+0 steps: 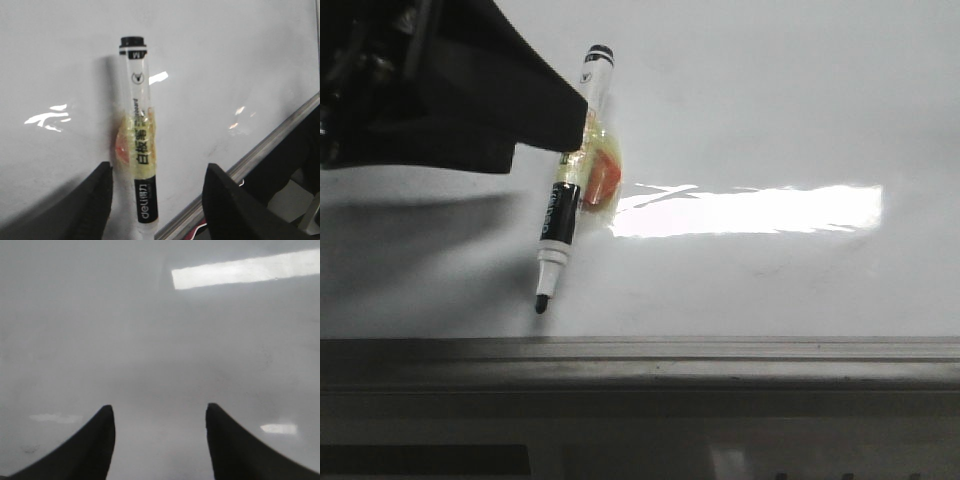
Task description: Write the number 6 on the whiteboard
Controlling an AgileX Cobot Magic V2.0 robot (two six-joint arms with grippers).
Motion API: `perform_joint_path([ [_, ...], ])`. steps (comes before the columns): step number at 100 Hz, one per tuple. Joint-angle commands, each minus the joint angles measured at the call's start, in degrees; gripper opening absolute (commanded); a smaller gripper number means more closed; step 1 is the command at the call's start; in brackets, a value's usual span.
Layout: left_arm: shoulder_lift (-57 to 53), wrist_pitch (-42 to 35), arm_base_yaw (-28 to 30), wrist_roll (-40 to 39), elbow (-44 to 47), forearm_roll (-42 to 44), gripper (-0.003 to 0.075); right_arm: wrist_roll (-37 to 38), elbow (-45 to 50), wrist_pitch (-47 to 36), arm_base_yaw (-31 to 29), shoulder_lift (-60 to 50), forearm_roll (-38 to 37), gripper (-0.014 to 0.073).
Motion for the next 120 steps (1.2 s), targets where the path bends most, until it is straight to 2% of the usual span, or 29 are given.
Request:
perform_joint_path([
  [1,1.2,-3.0,-0.5,-0.2,-1.9,-1.0,0.0374,-0.6,-1.7,-4.0,0.1,1.0,-0.2,0.0367],
  [36,8.4,-6.8,-0.5,-0.2,-1.9,-3.2,0.0356,-0.6,-1.7,-4.0,0.1,1.0,-0.2,0.0367],
  [45,8.9,-6.8,-0.5,-0.2,-1.9,-4.1,0.0254,-0.6,-1.7,-4.0,0.1,1.0,-0.2,0.0366],
  [50,8.9,-5.9,-0.5,-0.2,-1.9,-4.1,0.0148,-0.6,-1.7,-4.0,0.1,1.0,0.3,0.0366],
  [56,8.8,-5.1,-0.5,-0.2,-1.9,-4.1,-0.0015,-0.6,-1.7,-4.0,0.1,1.0,0.8,0.0366],
  [66,8.3,-2.4,-0.5,0.1,-1.9,-3.0,-0.0020,-2.0,-2.0,-4.2,0.7,1.0,3.2,0.0366],
  [83,5.5,6.8,-0.6,1.9,-1.9,5.1,-0.0020,-18.5,-4.0,-2.7,3.1,1.1,13.8,0.0366],
  [91,3.4,9.0,-1.3,9.8,-1.9,4.1,-0.0020,-27.4,-4.5,-1.3,4.6,1.9,22.4,0.0366],
  [98,1.1,10.4,-2.1,18.7,-1.9,-0.3,-0.0020,-35.3,-4.9,1.1,6.0,3.5,30.1,0.0366],
  [114,-2.8,20.7,-2.1,44.0,-1.9,-19.7,-0.0020,-52.0,-5.1,6.9,8.6,8.8,48.2,0.0366],
  [120,-2.8,25.6,-2.1,50.2,-1.9,-26.4,-0.0020,-58.2,-5.1,8.7,8.9,11.0,53.8,0.0366],
])
